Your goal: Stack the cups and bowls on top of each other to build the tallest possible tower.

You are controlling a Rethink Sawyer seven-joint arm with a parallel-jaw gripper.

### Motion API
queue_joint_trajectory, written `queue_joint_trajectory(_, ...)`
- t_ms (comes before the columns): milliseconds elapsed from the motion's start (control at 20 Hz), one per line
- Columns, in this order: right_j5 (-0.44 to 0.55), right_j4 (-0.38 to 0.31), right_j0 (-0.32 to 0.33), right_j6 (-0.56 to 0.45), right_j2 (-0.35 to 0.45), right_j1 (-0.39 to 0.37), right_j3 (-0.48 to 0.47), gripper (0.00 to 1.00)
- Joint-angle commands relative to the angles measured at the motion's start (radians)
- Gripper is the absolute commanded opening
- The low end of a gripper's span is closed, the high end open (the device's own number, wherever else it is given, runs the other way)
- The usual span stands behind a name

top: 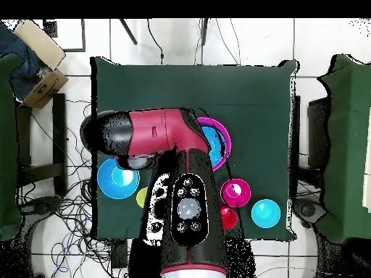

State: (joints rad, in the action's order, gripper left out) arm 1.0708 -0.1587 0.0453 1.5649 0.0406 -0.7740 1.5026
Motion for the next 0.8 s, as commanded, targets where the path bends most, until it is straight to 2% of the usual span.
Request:
queue_joint_trajectory(50, 0.0, -0.032, -0.046, 0.162, 0.012, 0.078, 0.011, 1.0)
queue_joint_trajectory(800, 0.01, -0.032, -0.118, 0.164, -0.036, 0.092, -0.013, 1.0)
